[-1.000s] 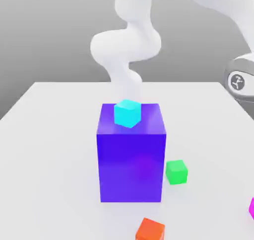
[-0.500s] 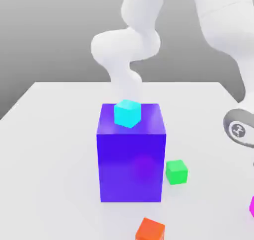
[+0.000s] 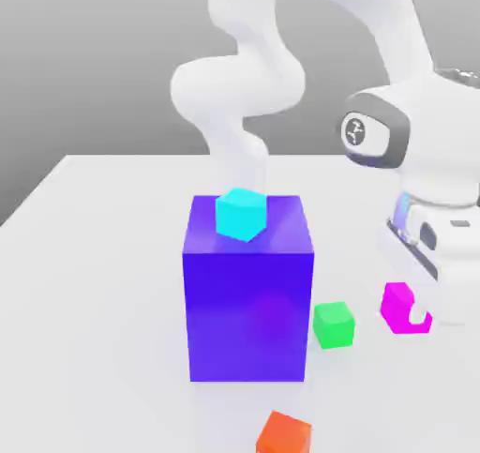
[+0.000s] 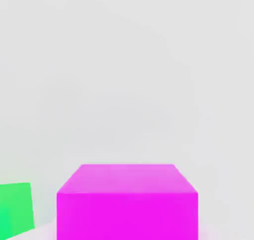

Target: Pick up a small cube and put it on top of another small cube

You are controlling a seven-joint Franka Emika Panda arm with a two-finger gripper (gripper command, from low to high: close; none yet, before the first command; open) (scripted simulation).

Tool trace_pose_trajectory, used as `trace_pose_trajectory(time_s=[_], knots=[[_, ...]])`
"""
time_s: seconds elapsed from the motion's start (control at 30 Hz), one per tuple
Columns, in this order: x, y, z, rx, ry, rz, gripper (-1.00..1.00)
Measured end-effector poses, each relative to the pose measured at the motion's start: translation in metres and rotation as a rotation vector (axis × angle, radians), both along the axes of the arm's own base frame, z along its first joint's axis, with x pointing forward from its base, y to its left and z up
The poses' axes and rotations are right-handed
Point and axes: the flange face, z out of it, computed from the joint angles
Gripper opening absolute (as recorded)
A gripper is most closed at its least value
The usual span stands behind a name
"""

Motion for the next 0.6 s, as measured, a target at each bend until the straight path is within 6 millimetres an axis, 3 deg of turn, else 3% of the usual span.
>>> trace_pose_trajectory(time_s=[0.23,0.53,0.57,0.6], knots=[[-0.068,-0.042,-0.008,0.052,0.048,0.103,-1.0],[-0.073,-0.045,-0.068,0.061,0.054,0.112,-1.0],[-0.074,-0.046,-0.072,0.059,0.053,0.11,1.0],[-0.073,-0.046,-0.072,0.059,0.053,0.107,1.0]])
